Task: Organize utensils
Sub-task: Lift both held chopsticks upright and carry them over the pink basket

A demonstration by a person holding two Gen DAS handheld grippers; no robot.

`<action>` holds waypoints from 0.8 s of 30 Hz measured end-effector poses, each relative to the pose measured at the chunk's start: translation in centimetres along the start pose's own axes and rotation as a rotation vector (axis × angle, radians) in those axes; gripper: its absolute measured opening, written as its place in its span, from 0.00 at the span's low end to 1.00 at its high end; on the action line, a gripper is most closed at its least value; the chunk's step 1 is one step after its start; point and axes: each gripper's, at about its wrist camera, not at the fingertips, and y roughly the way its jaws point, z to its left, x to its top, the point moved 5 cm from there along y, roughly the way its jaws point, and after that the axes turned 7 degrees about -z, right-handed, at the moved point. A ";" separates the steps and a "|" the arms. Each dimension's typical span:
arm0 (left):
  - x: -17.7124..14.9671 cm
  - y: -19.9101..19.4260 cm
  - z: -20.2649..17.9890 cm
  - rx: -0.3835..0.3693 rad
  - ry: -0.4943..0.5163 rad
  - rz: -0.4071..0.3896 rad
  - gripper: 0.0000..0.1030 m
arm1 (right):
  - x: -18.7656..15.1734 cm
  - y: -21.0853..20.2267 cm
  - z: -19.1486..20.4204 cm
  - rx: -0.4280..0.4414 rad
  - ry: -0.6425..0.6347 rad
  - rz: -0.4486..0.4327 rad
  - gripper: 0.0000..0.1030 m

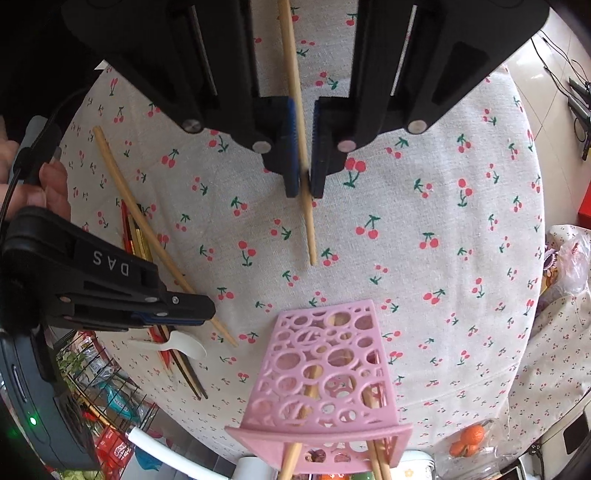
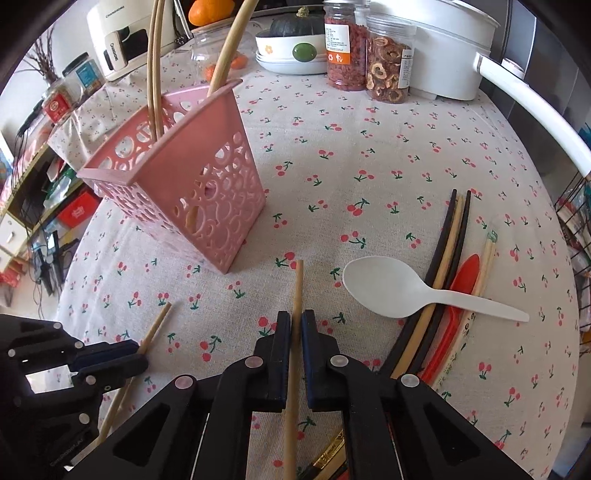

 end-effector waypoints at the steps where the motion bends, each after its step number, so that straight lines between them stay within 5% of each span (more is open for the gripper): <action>1: -0.2 -1.0 0.6 0.003 0.001 -0.024 0.07 | 0.1 -0.7 0.2 0.010 -0.001 -0.024 0.06; 24: 5.6 -16.8 0.0 -0.063 -0.026 -0.542 0.06 | 1.4 -20.9 1.1 0.192 0.003 -0.585 0.05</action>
